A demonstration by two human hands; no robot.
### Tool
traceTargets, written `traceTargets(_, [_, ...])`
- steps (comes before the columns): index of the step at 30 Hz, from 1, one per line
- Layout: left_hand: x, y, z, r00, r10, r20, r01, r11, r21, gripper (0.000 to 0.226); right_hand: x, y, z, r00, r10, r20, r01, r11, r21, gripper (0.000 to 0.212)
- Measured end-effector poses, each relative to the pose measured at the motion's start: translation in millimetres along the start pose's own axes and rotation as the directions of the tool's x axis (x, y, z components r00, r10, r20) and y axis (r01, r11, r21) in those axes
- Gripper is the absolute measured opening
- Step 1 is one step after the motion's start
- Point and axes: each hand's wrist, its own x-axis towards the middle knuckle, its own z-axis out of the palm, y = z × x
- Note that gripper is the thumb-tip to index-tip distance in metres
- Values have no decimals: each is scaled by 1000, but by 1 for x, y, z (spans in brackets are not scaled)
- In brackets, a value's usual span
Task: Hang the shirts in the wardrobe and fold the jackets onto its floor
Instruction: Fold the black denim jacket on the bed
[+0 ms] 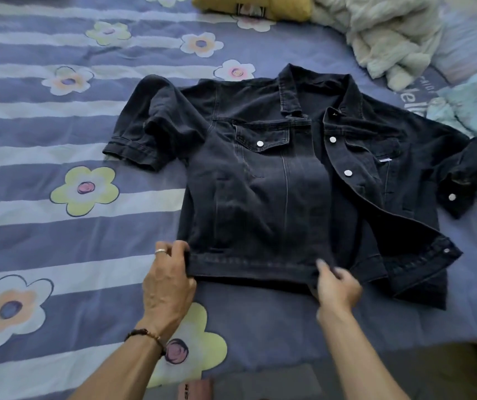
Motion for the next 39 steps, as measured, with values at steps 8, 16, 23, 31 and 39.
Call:
traceTargets(8, [7, -17, -6, 977, 190, 92, -197, 979, 62, 41, 36, 4, -26, 943, -48, 328, 166, 925, -342, 16])
traceTargets(16, [15, -10, -22, 898, -48, 437, -112, 936, 333, 59, 25, 1, -48, 926, -270, 262, 362, 832, -420, 18])
traceTargets(23, [33, 107, -1, 954, 282, 106, -297, 938, 178, 38, 97, -18, -140, 949, -225, -220, 165, 951, -260, 18])
traceTargets(31, [21, 343, 112, 780, 471, 412, -452, 879, -151, 89, 189, 18, -185, 913, -227, 338, 398, 679, -617, 62])
traceTargets(39, [42, 385, 128, 800, 28, 600, 348, 793, -501, 77, 210, -4, -202, 911, -278, 304, 388, 827, -408, 6])
